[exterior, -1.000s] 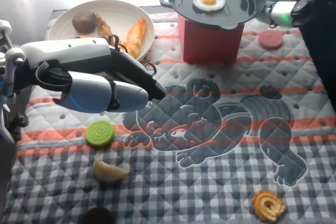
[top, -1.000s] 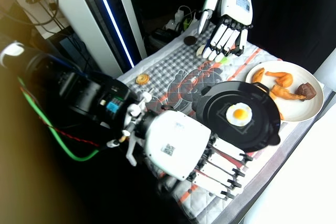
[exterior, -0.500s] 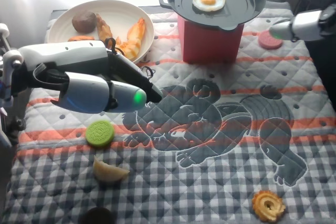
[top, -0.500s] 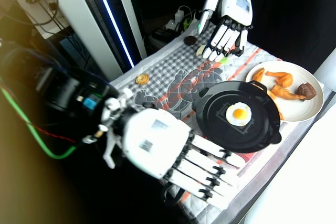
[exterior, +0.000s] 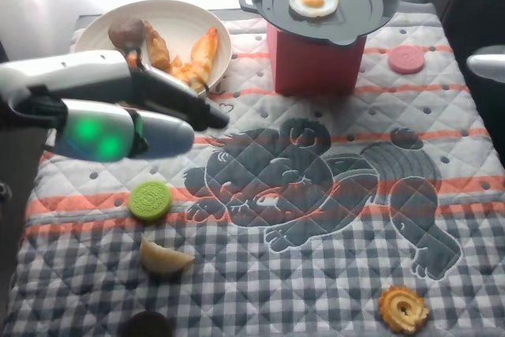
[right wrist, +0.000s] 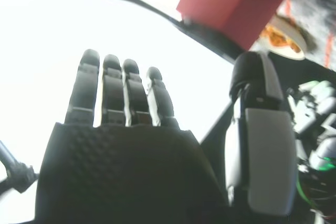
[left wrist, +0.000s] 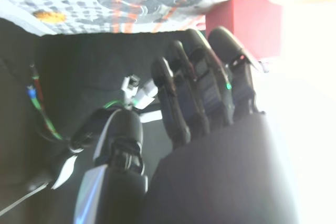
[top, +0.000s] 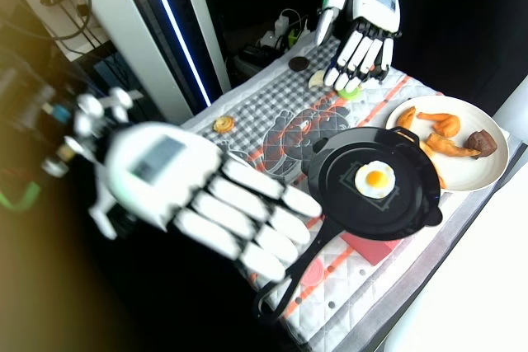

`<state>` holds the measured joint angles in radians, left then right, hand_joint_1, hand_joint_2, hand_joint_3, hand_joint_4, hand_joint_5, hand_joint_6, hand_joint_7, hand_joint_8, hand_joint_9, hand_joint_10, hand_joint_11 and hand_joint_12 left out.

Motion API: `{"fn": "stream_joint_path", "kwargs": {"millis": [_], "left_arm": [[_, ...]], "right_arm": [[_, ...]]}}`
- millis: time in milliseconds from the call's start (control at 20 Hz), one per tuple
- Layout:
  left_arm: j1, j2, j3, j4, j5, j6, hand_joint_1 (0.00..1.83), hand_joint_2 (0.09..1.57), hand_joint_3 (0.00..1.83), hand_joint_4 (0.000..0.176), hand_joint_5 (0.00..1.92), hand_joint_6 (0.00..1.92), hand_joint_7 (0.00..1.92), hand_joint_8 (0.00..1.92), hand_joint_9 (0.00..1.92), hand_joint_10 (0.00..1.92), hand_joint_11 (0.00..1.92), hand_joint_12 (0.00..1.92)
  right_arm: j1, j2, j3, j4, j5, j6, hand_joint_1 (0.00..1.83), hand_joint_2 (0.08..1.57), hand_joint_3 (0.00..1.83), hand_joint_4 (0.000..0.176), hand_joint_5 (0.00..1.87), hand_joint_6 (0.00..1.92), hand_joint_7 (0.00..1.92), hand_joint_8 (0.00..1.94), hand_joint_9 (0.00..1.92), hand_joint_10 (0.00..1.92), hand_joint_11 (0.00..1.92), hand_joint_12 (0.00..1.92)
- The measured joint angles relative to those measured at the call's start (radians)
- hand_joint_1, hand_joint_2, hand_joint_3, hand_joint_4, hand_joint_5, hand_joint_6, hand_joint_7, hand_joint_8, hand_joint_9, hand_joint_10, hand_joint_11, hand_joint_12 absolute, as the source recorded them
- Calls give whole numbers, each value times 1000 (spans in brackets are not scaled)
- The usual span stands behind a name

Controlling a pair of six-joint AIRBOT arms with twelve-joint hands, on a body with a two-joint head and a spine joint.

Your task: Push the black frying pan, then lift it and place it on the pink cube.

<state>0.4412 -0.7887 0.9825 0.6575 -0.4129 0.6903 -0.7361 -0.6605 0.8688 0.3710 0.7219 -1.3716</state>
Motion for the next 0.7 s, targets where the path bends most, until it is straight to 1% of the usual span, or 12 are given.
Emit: {"fn": "stream_joint_path", "kwargs": {"millis": [50, 100, 150, 200, 250, 300, 350, 400, 450, 500, 650, 700], "left_arm": [[6, 5, 0, -25, -8, 0, 389, 1350, 0, 0, 528, 5, 609, 6, 389, 534, 0, 1552], [16, 8, -3, -76, -20, 0, 381, 1345, 0, 12, 424, 0, 521, 0, 307, 569, 0, 1555], [29, 8, -5, -128, -37, 1, 339, 1358, 4, 25, 334, 0, 428, 0, 205, 536, 0, 1448], [41, 9, -5, -177, -55, 1, 312, 1372, 6, 26, 281, 0, 377, 0, 156, 515, 0, 1324], [53, 13, -5, -233, -81, 1, 274, 1371, 2, 7, 257, 0, 336, 0, 134, 436, 0, 1138], [70, 16, -5, -286, -112, 0, 270, 1343, 0, 36, 153, 0, 173, 0, 40, 223, 0, 803], [83, 18, -4, -330, -143, 1, 257, 1341, 0, 33, 96, 0, 117, 0, 30, 117, 0, 682], [112, 18, 2, -385, -195, 0, 271, 1323, 0, 18, 55, 0, 78, 0, 42, 66, 0, 683], [137, 18, 8, -426, -240, 1, 461, 1321, 0, 74, 56, 4, 55, 3, 85, 67, 0, 701], [165, 12, 17, -473, -291, 1, 508, 1330, 0, 104, 30, 0, 31, 0, 78, 59, 0, 703], [251, -3, 27, -603, -443, 1, 499, 1387, 9, 132, 0, 0, 0, 0, 56, 28, 0, 862], [283, -8, 27, -639, -497, 1, 426, 1358, 0, 147, 0, 0, 0, 0, 59, 24, 0, 804]], "right_arm": [[-18, 14, -14, -18, 35, 26, 534, 1101, 0, 118, 0, 0, 0, 0, 0, 0, 0, 0], [-49, 36, -29, -42, 89, 73, 524, 1077, 0, 111, 0, 0, 0, 0, 0, 0, 0, 0], [-90, 49, -42, -61, 151, 132, 529, 1075, 0, 119, 0, 0, 0, 0, 0, 0, 0, 0], [-130, 56, -51, -67, 197, 169, 552, 1080, 0, 115, 0, 0, 0, 0, 0, 0, 0, 0], [-170, 61, -64, -71, 247, 179, 553, 1085, 0, 102, 0, 0, 0, 0, 0, 0, 0, 0], [-206, 65, -80, -64, 294, 182, 560, 1096, 0, 102, 0, 0, 0, 0, 0, 0, 0, 0], [-240, 73, -96, -61, 340, 188, 566, 1107, 3, 100, 0, 0, 0, 0, 0, 0, 0, 0], [-279, 76, -107, -54, 408, 196, 601, 1118, 7, 79, 0, 0, 0, 0, 0, 0, 0, 0], [-311, 75, -111, -45, 471, 222, 612, 1130, 11, 66, 0, 0, 0, 0, 0, 0, 0, 0], [-354, 75, -111, -34, 539, 260, 604, 1135, 12, 62, 0, 0, 0, 0, 0, 0, 0, 0], [-466, 75, -115, 11, 687, 342, 623, 1119, 0, 50, 0, 0, 0, 0, 0, 0, 0, 0], [-492, 75, -123, 27, 727, 351, 651, 1113, 0, 38, 0, 0, 0, 0, 0, 0, 0, 0]]}}
